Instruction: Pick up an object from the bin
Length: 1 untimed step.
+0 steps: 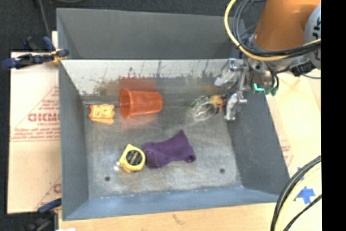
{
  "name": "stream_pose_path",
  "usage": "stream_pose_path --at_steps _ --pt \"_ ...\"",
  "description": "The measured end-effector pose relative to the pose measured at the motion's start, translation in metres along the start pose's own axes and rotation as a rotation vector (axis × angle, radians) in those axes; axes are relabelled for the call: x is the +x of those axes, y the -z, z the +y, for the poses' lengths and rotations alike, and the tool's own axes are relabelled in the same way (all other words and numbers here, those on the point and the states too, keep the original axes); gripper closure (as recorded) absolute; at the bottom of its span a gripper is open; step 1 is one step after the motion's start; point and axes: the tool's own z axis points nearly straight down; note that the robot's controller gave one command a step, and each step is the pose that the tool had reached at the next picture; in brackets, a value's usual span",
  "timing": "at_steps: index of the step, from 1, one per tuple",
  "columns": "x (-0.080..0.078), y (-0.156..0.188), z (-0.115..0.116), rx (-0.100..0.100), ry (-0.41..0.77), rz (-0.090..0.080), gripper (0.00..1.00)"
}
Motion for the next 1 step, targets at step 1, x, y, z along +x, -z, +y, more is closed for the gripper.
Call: stream_pose_path --at_steps 1 --pt "-0.0015 0.0046 0.0001 0.001 0.001 -0.008 0.0"
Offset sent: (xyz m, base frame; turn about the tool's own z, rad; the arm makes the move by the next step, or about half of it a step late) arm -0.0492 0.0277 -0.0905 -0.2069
